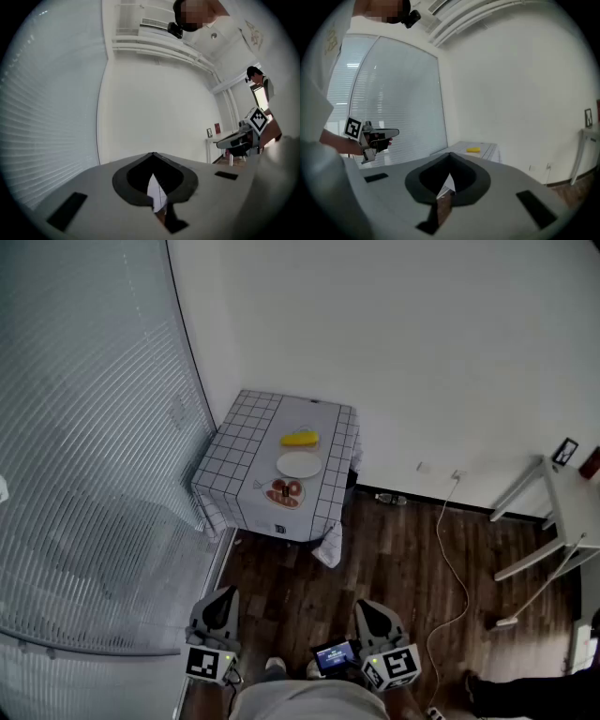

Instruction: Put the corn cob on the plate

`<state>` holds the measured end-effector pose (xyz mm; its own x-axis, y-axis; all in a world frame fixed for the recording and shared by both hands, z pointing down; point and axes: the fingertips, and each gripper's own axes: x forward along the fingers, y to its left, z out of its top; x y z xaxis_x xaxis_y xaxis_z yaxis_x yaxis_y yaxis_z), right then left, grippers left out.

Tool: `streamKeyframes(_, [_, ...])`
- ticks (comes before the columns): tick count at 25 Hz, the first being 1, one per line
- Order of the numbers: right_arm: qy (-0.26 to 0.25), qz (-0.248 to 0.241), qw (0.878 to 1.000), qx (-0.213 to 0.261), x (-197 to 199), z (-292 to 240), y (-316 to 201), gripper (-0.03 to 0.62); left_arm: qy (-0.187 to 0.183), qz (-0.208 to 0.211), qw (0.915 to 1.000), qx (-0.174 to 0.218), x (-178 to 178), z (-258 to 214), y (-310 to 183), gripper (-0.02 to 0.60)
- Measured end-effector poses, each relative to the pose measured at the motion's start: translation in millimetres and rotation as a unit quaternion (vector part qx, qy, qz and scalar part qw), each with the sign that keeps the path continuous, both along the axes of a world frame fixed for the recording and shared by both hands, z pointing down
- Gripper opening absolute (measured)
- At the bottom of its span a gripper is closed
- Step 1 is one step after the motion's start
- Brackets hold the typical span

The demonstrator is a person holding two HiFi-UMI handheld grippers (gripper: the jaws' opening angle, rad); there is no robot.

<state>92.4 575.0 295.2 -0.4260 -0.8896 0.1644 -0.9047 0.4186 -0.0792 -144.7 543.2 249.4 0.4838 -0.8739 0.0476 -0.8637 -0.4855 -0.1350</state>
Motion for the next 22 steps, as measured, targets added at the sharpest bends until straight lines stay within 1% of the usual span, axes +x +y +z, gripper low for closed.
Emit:
streamKeyframes(2, [0.020, 0.003, 1.000, 0.012, 0.9, -6.9, 8.3, 0.006, -0.002, 0.002, 1.0000, -0.009, 5.6, 0.3, 6.9, 0.006])
streamKeyframes(3, [0.022, 0.004, 1.000, 0.015, 0.0, -9.2, 12.0, 0.006, -0.003, 0.005, 0.9999, -0.011, 8.1, -0.4, 9.8, 0.006])
streamKeyframes(6, [0.010, 0.004, 1.000, 0.017, -4.1, -8.8, 22.2, 0.006, -0.002, 0.017, 0.9998, -0.006, 17.9, -3.5, 19.6, 0.006])
streamKeyframes(8, [0.012, 0.003, 1.000, 0.013, -2.5, -9.6, 23.4, 0.006, 0.016, 0.012, 0.9997, -0.010, 25.7, -2.8, 26.0, 0.006])
streamKeyframes(10, [0.008, 0.003, 1.000, 0.010, 0.6, -10.5, 23.2, 0.006, 0.049, 0.003, 0.9985, -0.023, 29.9, 0.6, 31.7, 0.006])
streamKeyframes(12, [-0.004, -0.001, 1.000, 0.011, 2.8, -9.9, 22.1, 0.006, 0.079, -0.003, 0.9962, -0.037, 32.1, 5.5, 34.3, 0.006])
streamKeyframes(13, [-0.013, -0.003, 1.000, 0.012, 3.7, -9.3, 21.8, 0.006, 0.086, -0.006, 0.9955, -0.041, 32.7, 8.0, 34.5, 0.006])
streamKeyframes(16, [-0.038, -0.012, 0.999, 0.006, 8.2, -8.3, 25.9, 0.006, 0.082, -0.016, 0.9956, -0.043, 35.1, 12.2, 36.8, 0.006])
streamKeyframes(19, [-0.052, -0.014, 0.999, 0.001, 18.3, -10.1, 30.7, 0.006, 0.071, -0.014, 0.9968, -0.035, 42.0, 11.2, 38.1, 0.006])
streamKeyframes(22, [-0.025, 0.000, 1.000, -0.008, 30.8, -2.3, 27.7, 0.006, 0.055, -0.016, 0.9979, -0.030, 48.0, 11.1, 32.9, 0.006])
